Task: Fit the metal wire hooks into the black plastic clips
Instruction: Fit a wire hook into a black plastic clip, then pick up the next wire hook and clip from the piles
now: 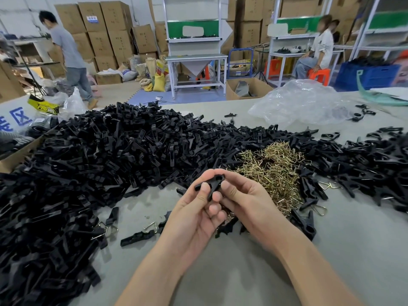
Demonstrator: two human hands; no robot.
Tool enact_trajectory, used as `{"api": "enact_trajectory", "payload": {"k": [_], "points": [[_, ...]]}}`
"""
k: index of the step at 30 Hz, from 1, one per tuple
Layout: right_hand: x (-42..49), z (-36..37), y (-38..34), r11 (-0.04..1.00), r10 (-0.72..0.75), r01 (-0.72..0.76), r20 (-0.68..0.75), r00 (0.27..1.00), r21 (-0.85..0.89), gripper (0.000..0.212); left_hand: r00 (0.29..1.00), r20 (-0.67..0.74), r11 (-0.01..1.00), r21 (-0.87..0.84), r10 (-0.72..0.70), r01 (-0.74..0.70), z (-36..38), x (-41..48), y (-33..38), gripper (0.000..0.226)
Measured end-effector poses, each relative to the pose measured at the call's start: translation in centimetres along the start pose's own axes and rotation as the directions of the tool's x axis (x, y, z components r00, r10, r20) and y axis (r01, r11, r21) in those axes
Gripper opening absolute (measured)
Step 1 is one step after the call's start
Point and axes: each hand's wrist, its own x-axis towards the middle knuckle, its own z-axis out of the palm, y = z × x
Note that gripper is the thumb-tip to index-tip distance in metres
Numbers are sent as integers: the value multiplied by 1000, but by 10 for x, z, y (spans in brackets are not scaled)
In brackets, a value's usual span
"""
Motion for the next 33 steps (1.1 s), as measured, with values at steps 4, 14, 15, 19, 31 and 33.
{"api": "enact_trajectory", "payload": {"k": [4, 14, 15, 19, 31, 33], "points": [[-1, 8, -2, 997, -35, 28, -103, 994, -65, 30, 993, -116, 995, 97, 37, -26, -3, 2, 2, 38], [-22, -67, -145, 690, -298, 585, -569, 766, 426, 47, 976, -209, 973, 233, 58, -8, -14, 8, 0, 46], [-24, -74, -158, 673, -293, 607, -602, 743, 422, 56, 976, -209, 971, 240, 62, -10, -14, 10, -1, 46], [-27, -72, -146, 849, -206, 428, -552, 808, 310, 49, 975, -186, 952, 301, 123, -63, -17, 11, -5, 46], [-4, -6, 9, 219, -642, 133, -39, 766, -967, 38, 920, -70, 763, 585, 385, -275, -26, 5, 15, 48], [-3, -8, 9, 164, -639, 131, -4, 769, -978, 38, 923, -65, 742, 618, 380, -262, -27, 4, 14, 43]]}}
